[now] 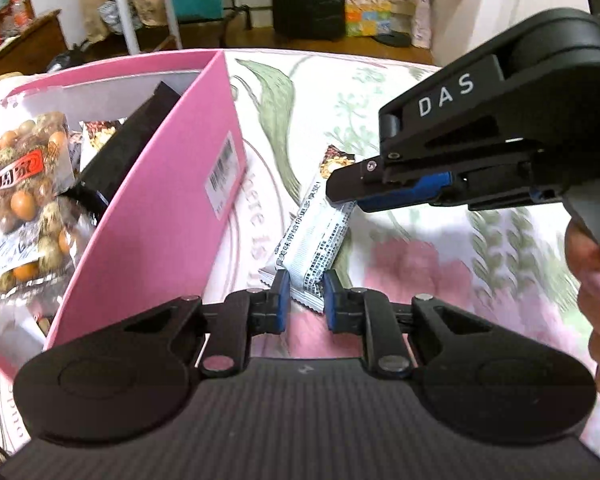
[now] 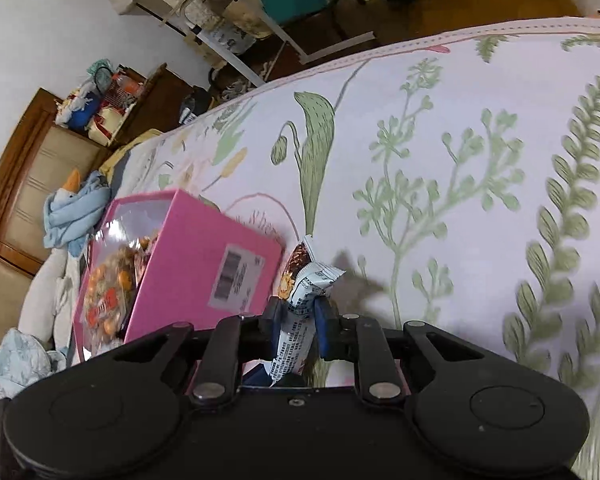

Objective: Organize snacks
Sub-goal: 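Grasp the white bar with the right tool, then lift the white bar into the pink box and open the right tool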

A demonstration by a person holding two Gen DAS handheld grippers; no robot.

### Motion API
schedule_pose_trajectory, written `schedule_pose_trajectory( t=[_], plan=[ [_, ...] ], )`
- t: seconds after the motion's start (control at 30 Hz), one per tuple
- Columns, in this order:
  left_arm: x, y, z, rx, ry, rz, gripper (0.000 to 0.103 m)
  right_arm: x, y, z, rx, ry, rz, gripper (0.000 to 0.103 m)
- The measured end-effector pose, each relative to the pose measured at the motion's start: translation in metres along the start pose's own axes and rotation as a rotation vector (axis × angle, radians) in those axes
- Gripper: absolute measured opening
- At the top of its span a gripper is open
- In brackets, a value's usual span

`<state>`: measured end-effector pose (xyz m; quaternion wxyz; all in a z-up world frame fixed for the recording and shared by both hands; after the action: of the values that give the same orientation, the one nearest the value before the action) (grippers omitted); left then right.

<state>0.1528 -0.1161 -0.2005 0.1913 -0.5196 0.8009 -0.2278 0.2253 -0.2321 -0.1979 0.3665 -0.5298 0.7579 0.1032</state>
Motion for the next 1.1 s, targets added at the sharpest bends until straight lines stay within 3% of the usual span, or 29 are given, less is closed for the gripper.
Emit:
schedule_pose_trajectory(
  t=[0.47,0.67,0.87,1.1],
  plan=[
    [-0.009,0.010,-0.052,-0.037,0.121,0.073,0.016,-0.027,0.045,-0.047,0.006,0.069,-0.018,0.019],
    [-0.029,0.008,-0.092,0.003,0.180,0.088,0.016,-0.061,0.058,-0.075,0.026,0.093,-0.073,0.017],
    [-0.063,0.003,-0.127,0.061,0.178,0.066,0.016,-0.115,0.062,-0.085,0.036,0.099,-0.155,0.017],
    [-0.113,-0.001,-0.146,0.103,0.142,0.037,0.016,-0.171,0.057,-0.064,0.023,0.082,-0.240,0.016]
  ],
)
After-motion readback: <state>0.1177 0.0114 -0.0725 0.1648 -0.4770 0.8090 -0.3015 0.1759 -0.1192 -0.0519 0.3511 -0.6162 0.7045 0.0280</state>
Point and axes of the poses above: each gripper's, at about its wrist camera, not at the fingertips, and z roughly the way its jaws point, x to its right, y to its underside, the point moved 5 cm from there along z, roughly the way its jaws point, and after that the axes turned 10 degrees about z, right-handed, at the moved point
